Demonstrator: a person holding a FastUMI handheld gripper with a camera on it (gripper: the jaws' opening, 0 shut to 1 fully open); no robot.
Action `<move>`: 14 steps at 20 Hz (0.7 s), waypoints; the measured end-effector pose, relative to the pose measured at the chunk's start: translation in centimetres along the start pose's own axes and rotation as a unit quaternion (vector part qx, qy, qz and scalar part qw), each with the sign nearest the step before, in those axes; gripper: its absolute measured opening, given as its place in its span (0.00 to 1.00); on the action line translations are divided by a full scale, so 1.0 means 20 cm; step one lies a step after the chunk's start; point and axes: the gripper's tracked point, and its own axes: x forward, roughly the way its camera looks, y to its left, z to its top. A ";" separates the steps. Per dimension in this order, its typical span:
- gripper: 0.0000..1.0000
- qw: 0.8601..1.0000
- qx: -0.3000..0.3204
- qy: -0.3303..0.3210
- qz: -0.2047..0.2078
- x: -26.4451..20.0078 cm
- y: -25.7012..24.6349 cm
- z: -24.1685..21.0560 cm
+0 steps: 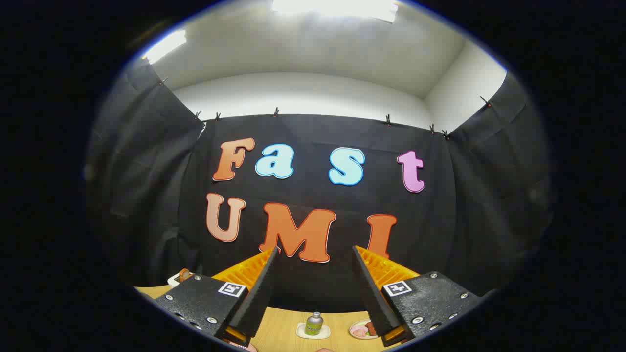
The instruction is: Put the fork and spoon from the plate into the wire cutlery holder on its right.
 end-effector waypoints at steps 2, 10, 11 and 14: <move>0.88 1.000 0.002 0.003 -0.003 -0.01 0.00 -0.01; 0.94 1.000 0.007 0.002 -0.003 -0.04 0.03 -0.01; 0.95 1.000 0.005 0.001 -0.006 -0.04 0.02 -0.01; 0.95 1.000 0.000 -0.004 -0.008 -0.05 0.04 -0.01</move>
